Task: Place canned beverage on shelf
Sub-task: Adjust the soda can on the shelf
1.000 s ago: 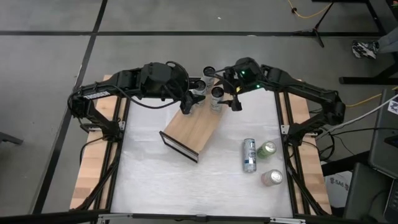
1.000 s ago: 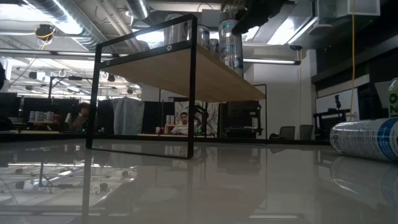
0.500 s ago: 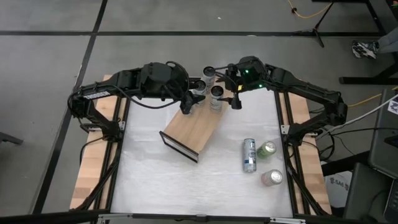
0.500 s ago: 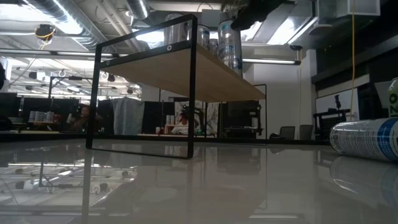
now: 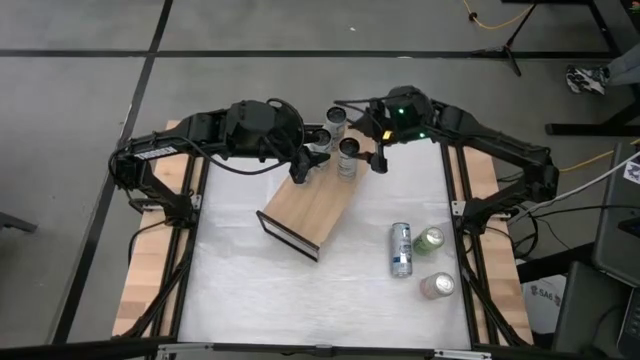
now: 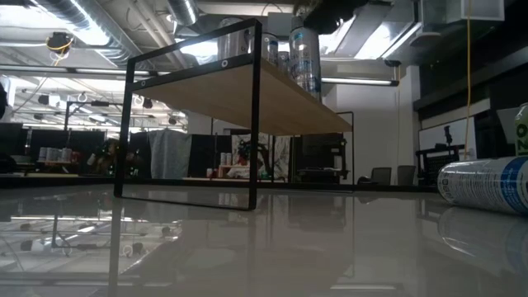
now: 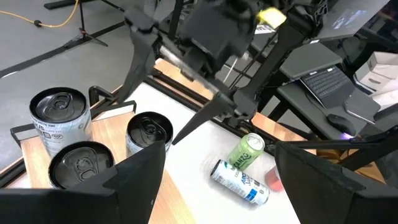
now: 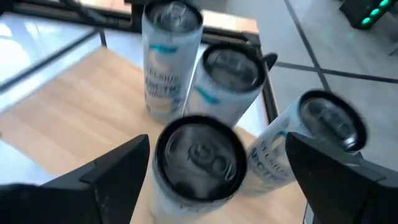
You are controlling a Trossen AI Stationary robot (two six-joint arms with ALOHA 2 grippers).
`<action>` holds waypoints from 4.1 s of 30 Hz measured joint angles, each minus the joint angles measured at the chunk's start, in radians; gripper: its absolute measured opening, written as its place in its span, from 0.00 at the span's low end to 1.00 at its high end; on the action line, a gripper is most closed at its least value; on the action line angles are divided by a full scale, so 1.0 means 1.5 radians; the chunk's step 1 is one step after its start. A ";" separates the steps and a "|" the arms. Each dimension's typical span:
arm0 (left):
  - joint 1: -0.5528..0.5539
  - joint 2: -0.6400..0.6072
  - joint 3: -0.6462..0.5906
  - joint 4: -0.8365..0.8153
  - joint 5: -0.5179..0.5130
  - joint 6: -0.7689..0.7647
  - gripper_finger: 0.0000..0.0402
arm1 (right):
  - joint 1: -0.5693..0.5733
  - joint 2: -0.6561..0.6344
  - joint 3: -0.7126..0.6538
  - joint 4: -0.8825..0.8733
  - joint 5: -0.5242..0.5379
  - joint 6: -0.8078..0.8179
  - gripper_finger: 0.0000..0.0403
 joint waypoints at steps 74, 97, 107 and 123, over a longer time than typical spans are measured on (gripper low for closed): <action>0.000 0.000 0.000 0.000 0.000 0.000 0.75 | 0.131 0.065 0.047 -0.057 0.327 0.380 0.91; 0.000 0.000 0.000 0.000 0.000 0.000 0.75 | 0.130 0.064 0.048 -0.067 0.307 0.326 0.56; 0.000 0.000 0.000 0.000 0.000 0.000 0.75 | 0.066 0.063 0.049 -0.072 0.136 0.223 0.63; 0.000 0.000 0.000 0.000 0.000 0.000 0.75 | -0.029 0.055 0.048 -0.102 -0.107 -0.086 0.62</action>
